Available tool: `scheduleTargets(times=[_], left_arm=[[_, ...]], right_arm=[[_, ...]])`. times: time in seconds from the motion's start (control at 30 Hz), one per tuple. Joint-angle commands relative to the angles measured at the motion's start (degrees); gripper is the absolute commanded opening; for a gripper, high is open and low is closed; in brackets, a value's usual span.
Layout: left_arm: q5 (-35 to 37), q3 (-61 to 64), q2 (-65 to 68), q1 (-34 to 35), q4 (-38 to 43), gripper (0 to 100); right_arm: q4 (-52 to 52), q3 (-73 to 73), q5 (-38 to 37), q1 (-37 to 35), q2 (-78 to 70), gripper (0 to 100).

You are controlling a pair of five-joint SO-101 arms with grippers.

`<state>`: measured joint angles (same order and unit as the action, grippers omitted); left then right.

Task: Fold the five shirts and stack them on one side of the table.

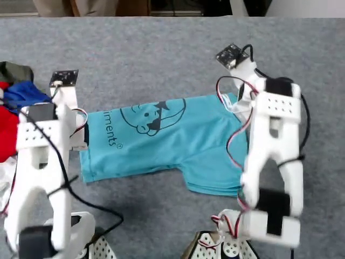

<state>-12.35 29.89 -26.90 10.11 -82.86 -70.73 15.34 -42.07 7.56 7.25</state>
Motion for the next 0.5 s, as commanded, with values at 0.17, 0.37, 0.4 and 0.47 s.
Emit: scheduleTargets(times=[0.17, 0.37, 0.4, 0.47], left_arm=[[-0.09, 24.44, -12.44, 3.43, 19.52, 2], [1.67, 32.18, -8.31, 7.21, 32.88, 2], [2.81, 32.70, -7.08, 7.74, 34.55, 2], [4.84, 34.11, -4.26, 8.18, 38.59, 2]], right_arm=[[-1.49, 22.99, -17.67, -2.51, 19.82, 0.9], [-1.41, 35.74, -23.03, -10.95, 25.54, 14.1], [-1.41, 36.97, -23.47, -12.53, 25.54, 16.6], [-1.32, 39.08, -24.18, -15.16, 25.10, 17.2]])
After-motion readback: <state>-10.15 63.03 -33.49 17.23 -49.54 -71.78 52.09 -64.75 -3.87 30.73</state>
